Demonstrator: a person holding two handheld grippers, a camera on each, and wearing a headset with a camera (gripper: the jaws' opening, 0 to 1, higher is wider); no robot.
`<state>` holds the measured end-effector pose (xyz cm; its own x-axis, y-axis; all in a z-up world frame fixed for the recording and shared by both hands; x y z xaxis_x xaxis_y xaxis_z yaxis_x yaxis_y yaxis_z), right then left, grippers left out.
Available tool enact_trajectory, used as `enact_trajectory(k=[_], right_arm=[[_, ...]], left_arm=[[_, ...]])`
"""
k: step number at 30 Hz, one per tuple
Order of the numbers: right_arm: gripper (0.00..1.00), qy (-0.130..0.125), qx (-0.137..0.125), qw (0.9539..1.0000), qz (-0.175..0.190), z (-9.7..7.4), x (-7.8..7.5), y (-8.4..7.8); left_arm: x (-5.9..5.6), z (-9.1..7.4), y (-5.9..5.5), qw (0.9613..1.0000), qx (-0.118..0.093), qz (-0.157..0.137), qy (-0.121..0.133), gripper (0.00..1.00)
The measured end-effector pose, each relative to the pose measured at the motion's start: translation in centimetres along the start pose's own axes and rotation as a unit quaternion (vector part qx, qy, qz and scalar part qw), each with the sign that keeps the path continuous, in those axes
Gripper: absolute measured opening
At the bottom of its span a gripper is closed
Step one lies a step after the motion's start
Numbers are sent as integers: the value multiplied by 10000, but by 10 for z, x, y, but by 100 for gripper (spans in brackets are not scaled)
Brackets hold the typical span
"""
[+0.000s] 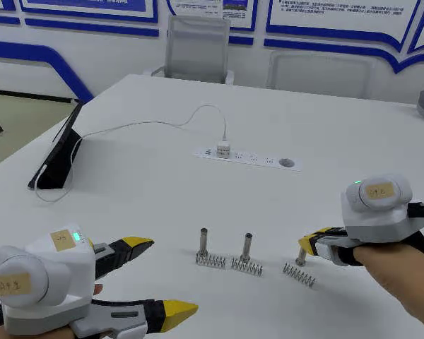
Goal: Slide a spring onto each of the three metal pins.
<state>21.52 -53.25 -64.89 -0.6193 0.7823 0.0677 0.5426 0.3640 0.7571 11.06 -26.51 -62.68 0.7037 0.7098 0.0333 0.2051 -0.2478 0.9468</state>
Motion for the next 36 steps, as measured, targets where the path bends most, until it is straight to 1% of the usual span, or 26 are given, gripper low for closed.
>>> enact_trajectory(k=[6, 11, 15, 23, 29, 36], right_arm=[[10, -5, -55, 10000, 11, -2, 0, 1], [11, -22, -118, 9999, 8, -8, 0, 1], [12, -14, -202, 9998, -38, -14, 2, 3], [13, 5, -336, 9992, -195, -22, 5, 2], [13, 42, -346, 9991, -248, -25, 6, -4], [13, 155, -246, 9991, -321, -24, 7, -17]], left_arm=[[0, 0, 1, 10000, -17, 15, -3, 73], [-1, 1, 2, 10000, -26, 30, -18, 73], [-1, 2, 3, 10000, -29, 41, -34, 73], [-3, 3, 3, 10000, -33, 51, -57, 73], [-2, 3, 3, 10000, -39, 51, -55, 73], [-2, 3, 2, 10000, -26, 57, -60, 73]])
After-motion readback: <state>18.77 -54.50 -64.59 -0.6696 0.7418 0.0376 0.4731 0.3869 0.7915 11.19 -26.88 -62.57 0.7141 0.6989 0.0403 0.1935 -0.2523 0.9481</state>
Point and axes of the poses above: the centre of the closed fingertips' face, and the gripper's own axes: z roughly forward along the fingers, x roughly to its left, y roughly out of its top, the point moved 6 cm from there along -z, roughly backward along the fingers, and after that the axes turned 6 degrees about y, right-handed, at the moved point
